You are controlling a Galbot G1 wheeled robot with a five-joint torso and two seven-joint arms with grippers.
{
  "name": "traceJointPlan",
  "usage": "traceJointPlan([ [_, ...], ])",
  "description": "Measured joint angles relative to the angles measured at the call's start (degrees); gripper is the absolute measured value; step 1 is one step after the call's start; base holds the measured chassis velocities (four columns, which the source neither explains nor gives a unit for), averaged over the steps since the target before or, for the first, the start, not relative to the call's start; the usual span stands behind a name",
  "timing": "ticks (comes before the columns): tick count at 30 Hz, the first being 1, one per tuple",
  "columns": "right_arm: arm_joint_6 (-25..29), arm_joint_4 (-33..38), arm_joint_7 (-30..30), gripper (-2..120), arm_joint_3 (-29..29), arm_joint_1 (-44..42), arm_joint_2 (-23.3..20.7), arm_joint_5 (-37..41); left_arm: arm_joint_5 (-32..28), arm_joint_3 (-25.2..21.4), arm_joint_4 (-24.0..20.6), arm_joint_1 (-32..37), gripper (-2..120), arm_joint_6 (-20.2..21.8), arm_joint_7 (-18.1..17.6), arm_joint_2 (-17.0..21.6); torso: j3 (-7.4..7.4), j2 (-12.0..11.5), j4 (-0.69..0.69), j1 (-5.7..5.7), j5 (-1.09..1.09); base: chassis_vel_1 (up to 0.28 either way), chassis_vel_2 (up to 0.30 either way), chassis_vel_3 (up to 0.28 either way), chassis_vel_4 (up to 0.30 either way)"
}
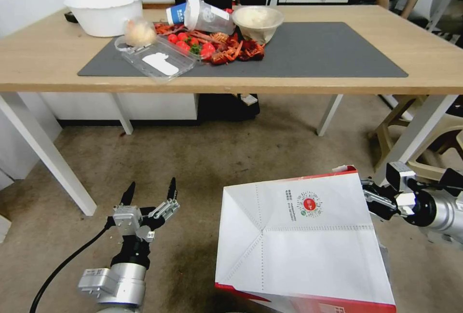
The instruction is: Pick up the food delivery bag from the floor and place it on the table.
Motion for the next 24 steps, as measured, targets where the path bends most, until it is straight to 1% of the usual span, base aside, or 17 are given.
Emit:
traceJointPlan([
  [2,0.06,0.04,0.08,0,0.02,-0.07,0.19,-0.09,0.0,0.0,0.0,-0.03,100,0.07,0.07,0.07,0.81,1.0,0.0,0.2,0.0,0.0,0.0,0.0,0.0],
  [3,0.06,0.04,0.08,0,0.02,-0.07,0.19,-0.09,0.0,0.0,0.0,-0.03,100,0.07,0.07,0.07,0.81,1.0,0.0,0.2,0.0,0.0,0.0,0.0,0.0],
  [7,0.12,0.01,0.08,0,0.22,-0.21,0.24,-0.2,0.11,0.0,-0.07,0.01,100,0.15,0.18,0.08,1.81,2.31,0.0,0.51,0.0,0.0,0.0,0.0,0.0],
  [8,0.12,0.01,0.08,0,0.22,-0.21,0.24,-0.2,0.11,0.0,-0.07,0.01,100,0.15,0.18,0.08,1.81,2.31,0.0,0.51,0.0,0.0,0.0,0.0,0.0],
  [10,0.12,0.11,0.12,0,0.32,-0.21,0.16,-0.2,0.23,-0.01,-0.32,0.14,100,0.17,0.2,0.08,2.52,3.22,0.0,0.72,0.0,0.0,0.0,0.0,0.0],
  [12,0.13,0.17,0.16,0,0.32,-0.21,0.15,-0.19,0.27,-0.01,-0.37,0.19,100,0.19,0.2,0.08,2.69,3.47,0.0,0.78,0.0,0.0,0.0,0.0,0.0],
  [15,0.23,0.26,0.42,0,0.37,-0.24,-0.03,-0.15,0.45,-0.01,-0.48,0.38,100,0.22,0.22,-0.06,3.6,4.73,0.0,1.12,0.0,0.0,0.0,0.0,0.0],
  [17,0.23,0.26,0.44,0,0.38,-0.24,-0.05,-0.13,0.46,0.01,-0.5,0.39,100,0.22,0.22,-0.07,3.7,4.86,0.0,1.15,0.0,0.0,0.0,0.0,0.0],
  [20,0.3,0.26,0.57,0,0.44,-0.21,-0.16,-0.06,0.51,0.01,-0.52,0.37,100,0.24,0.2,0.03,4.65,6.18,0.0,1.55,0.0,0.0,0.0,0.0,0.0],
  [24,0.35,0.24,0.61,0,0.44,-0.16,-0.04,-0.07,0.51,-0.04,-0.49,0.39,100,0.24,0.2,0.12,5.19,6.94,0.0,1.75,0.0,0.0,0.0,0.0,0.0],
])
